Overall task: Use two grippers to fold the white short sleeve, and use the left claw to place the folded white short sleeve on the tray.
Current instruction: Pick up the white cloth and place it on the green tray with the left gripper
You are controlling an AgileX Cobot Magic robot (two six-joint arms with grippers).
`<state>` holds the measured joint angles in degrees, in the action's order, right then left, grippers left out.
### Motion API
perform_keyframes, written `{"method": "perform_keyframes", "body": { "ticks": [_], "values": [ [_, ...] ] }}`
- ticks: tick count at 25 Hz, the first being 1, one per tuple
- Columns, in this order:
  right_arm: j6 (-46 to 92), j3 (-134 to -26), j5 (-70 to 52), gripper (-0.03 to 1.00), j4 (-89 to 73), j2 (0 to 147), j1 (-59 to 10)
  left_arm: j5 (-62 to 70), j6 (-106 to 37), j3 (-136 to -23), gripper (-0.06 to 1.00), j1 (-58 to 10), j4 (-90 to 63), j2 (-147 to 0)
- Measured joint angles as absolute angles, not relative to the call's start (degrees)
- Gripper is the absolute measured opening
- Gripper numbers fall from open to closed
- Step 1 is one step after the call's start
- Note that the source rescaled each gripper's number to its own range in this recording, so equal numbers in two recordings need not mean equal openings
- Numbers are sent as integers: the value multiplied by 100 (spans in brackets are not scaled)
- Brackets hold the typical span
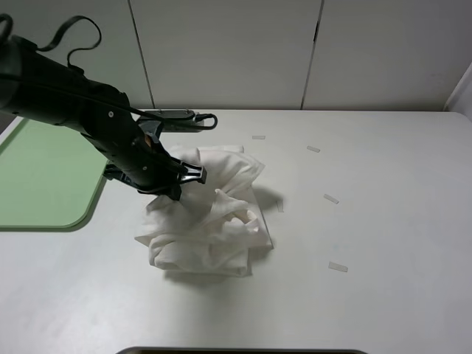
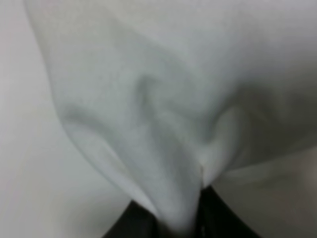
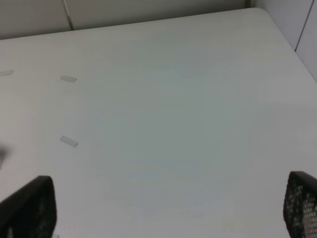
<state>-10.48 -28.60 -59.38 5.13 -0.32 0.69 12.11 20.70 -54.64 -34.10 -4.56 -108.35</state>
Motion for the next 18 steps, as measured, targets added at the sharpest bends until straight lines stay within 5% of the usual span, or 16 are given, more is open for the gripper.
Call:
{"method": "perform_keyframes", "body": {
  "ticks": [18],
  "values": [
    [-1048, -2860, -5938, 100, 513, -32, 69, 2793, 174, -5464, 7, -1130, -438, -9821]
  ]
}}
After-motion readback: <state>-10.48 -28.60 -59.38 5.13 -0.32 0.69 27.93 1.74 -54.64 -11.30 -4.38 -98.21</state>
